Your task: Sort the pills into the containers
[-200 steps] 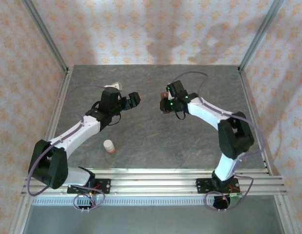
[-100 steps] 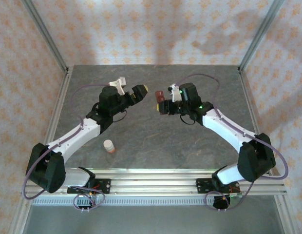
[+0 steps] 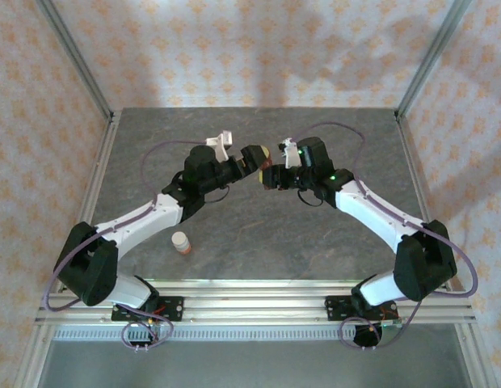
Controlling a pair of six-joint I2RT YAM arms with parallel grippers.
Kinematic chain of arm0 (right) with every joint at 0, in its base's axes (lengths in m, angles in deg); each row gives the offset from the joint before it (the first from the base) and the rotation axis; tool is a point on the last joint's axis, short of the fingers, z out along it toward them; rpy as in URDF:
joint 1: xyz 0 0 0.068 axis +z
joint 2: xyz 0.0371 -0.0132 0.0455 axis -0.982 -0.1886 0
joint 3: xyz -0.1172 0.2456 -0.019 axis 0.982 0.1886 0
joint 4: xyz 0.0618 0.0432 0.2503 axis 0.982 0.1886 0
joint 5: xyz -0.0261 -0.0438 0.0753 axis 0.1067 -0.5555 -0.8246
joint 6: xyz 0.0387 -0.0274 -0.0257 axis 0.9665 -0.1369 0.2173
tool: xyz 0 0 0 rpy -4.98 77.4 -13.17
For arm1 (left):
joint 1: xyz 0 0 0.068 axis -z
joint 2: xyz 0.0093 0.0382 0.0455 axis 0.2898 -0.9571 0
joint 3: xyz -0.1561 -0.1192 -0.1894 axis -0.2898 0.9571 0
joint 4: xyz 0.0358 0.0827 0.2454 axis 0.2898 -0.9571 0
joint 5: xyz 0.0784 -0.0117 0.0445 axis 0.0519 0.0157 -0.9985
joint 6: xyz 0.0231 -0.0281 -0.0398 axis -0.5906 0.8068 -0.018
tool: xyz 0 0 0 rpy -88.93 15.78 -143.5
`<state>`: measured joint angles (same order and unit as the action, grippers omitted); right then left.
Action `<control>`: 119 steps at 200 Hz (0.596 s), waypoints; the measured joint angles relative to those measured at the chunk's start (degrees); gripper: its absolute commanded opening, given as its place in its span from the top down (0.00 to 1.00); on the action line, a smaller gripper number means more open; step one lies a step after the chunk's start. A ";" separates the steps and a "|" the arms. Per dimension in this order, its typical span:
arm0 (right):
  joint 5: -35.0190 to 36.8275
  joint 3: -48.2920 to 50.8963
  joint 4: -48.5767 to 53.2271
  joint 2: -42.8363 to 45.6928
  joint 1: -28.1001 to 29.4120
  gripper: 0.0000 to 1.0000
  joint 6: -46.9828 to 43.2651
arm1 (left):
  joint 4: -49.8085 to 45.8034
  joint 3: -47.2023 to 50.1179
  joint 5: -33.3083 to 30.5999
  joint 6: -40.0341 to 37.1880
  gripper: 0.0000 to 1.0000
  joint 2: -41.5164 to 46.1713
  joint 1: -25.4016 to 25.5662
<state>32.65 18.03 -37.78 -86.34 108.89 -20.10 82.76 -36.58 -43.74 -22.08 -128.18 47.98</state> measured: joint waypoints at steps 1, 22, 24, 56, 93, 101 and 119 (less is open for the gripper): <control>0.00 0.00 0.00 0.00 0.00 0.63 0.00 | 0.04 0.00 0.02 0.02 0.00 -0.04 0.00; -0.02 0.00 0.00 -0.04 0.11 0.63 0.00 | 0.72 -0.70 0.02 0.42 0.00 -0.96 0.02; -0.02 0.00 0.00 -0.04 0.11 0.63 -0.02 | 0.79 -0.81 0.02 0.42 0.00 -1.01 0.02; -0.17 0.00 0.00 -0.07 0.11 0.63 -0.02 | 0.94 -2.25 -0.02 0.39 0.00 -1.40 0.02; -0.74 0.04 0.00 -0.31 0.11 0.64 -0.04 | 1.18 -3.72 -0.04 0.42 0.00 -2.25 0.37; -0.87 0.09 -0.02 -0.42 0.11 0.64 -0.04 | 1.36 -3.87 -0.04 0.42 0.00 -2.64 0.39; -0.83 0.28 0.02 -0.74 0.09 0.64 -0.02 | 1.53 -4.15 -0.04 0.42 0.00 -3.65 0.39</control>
<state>31.82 18.31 -37.76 -87.09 108.97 -20.12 84.29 -40.74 -43.78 -21.66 -131.83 48.38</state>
